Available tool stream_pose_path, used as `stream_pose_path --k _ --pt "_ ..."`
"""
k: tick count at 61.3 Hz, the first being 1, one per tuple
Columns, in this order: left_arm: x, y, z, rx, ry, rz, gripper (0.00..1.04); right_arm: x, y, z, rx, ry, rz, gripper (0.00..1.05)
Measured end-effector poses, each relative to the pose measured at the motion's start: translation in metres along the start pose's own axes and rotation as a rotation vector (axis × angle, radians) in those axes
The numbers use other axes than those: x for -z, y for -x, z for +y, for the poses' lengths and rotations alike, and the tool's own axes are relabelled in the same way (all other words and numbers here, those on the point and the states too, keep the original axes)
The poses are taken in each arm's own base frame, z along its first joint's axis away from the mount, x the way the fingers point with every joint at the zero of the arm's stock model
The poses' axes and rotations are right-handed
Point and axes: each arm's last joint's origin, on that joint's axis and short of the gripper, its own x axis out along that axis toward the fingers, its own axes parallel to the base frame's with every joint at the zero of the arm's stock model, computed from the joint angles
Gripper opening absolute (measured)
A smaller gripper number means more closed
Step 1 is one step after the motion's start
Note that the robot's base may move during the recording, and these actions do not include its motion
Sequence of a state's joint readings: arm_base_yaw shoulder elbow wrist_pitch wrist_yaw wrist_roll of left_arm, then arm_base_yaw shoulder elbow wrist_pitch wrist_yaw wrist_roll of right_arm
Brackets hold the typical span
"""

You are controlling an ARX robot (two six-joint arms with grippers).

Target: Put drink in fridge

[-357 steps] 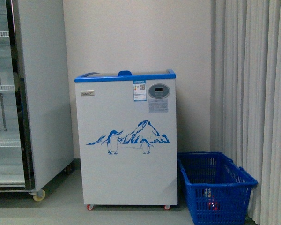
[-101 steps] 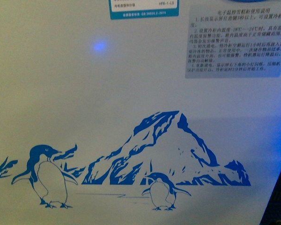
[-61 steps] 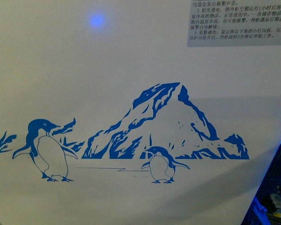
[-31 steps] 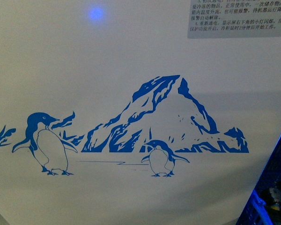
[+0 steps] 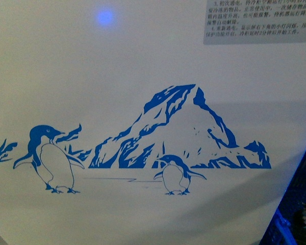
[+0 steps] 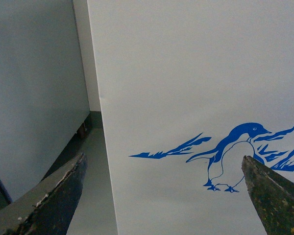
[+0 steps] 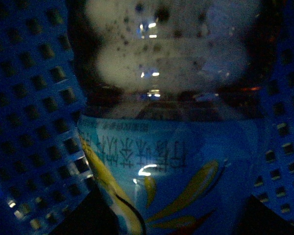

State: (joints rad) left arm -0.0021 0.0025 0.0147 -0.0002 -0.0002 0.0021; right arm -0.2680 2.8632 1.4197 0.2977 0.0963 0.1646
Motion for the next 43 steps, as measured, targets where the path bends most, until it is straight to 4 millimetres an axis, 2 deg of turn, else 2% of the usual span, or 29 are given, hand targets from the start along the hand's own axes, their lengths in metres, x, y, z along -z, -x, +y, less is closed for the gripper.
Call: stream_pose_path --k 11,20,22,25,27,29,30,32,33,36,37,39,43 --pt "0.0 0.0 0.0 0.0 0.0 0.0 0.97 -0.031 0.052 0.0 -0.024 0.043 -0.116 0.38" --pt "0.0 0.0 0.0 0.0 0.0 0.0 0.97 -0.07 0.117 0.0 -0.069 0.08 -0.277 0.37" --pt "0.0 0.0 0.0 0.0 0.0 0.0 0.97 -0.082 0.145 -0.001 -0.09 0.087 -0.337 0.37" --pt "0.0 0.0 0.0 0.0 0.0 0.0 0.97 -0.091 0.174 -0.003 -0.115 0.095 -0.389 0.37" --pt "0.0 0.0 0.0 0.0 0.0 0.0 0.97 -0.096 0.201 -0.005 -0.143 0.102 -0.432 0.37" --pt "0.0 0.0 0.0 0.0 0.0 0.0 0.97 -0.098 0.215 -0.006 -0.157 0.106 -0.454 0.37" --pt "0.0 0.0 0.0 0.0 0.0 0.0 0.97 -0.098 0.218 -0.007 -0.157 0.105 -0.459 0.37" --pt "0.0 0.0 0.0 0.0 0.0 0.0 0.97 -0.099 0.247 -0.01 -0.192 0.113 -0.502 0.37" --pt "0.0 0.0 0.0 0.0 0.0 0.0 0.97 -0.099 0.253 -0.011 -0.2 0.115 -0.511 0.37" --pt "0.0 0.0 0.0 0.0 0.0 0.0 0.97 -0.096 0.291 -0.016 -0.244 0.128 -0.566 0.37" --pt "0.0 0.0 0.0 0.0 0.0 0.0 0.97 -0.096 0.294 -0.016 -0.247 0.13 -0.571 0.37" --pt "0.0 0.0 0.0 0.0 0.0 0.0 0.97 -0.092 0.322 -0.02 -0.281 0.141 -0.617 0.37" --pt "0.0 0.0 0.0 0.0 0.0 0.0 0.97 -0.089 0.349 -0.025 -0.311 0.153 -0.665 0.37"
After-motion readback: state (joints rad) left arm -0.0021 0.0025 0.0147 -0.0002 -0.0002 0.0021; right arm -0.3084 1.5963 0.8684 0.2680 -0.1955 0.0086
